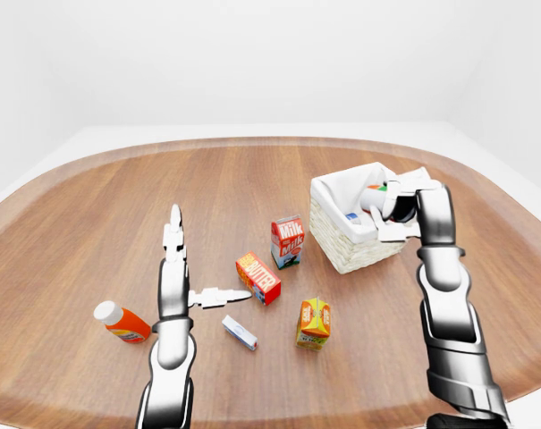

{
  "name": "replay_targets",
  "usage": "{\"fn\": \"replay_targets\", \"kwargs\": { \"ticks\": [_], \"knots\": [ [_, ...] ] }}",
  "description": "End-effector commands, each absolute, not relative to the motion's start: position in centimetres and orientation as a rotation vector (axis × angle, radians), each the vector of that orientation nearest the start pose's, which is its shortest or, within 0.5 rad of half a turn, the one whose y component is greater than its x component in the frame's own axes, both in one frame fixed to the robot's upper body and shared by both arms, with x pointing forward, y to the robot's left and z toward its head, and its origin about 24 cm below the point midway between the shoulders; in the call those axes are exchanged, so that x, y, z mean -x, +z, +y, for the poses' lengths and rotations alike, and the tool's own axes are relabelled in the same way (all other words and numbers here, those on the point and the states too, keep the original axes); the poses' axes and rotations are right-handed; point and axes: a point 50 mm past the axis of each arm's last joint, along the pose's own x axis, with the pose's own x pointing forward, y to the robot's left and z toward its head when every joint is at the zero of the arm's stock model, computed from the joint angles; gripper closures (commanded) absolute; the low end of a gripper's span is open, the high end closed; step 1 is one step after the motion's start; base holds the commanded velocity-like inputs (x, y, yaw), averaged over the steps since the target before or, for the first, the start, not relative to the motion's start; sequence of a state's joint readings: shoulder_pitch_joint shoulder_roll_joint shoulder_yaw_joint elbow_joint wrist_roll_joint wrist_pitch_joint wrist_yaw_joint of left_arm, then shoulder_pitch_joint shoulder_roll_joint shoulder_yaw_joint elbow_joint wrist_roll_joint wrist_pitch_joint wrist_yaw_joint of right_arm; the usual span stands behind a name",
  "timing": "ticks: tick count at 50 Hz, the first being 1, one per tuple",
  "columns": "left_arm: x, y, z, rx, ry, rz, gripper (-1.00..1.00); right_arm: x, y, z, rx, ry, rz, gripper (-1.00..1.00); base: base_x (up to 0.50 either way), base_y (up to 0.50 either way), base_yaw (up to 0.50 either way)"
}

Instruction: Pick up the alphabet soup and the tomato sauce, and put them in the basket.

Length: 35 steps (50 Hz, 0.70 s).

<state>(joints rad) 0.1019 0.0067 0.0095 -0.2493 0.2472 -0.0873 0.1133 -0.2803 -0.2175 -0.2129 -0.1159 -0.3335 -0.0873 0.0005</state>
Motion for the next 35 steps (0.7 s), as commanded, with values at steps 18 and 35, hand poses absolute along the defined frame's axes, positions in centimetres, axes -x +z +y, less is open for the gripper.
{"fn": "replay_targets", "kwargs": {
  "ticks": [18, 35],
  "knots": [
    [-23.0, 8.7, 16.3, -0.243, 0.160, -0.255, -1.00, -35.6, 13.7, -22.6, 0.681, -0.334, -0.244, 1.00, 0.00, 0.00, 0.00],
    [-23.1, 8.8, 16.3, -0.240, 0.159, -0.259, -1.00, -39.0, 14.2, -22.4, 0.854, -0.414, -0.160, 1.00, 0.00, 0.00, 0.00]
  ]
}}
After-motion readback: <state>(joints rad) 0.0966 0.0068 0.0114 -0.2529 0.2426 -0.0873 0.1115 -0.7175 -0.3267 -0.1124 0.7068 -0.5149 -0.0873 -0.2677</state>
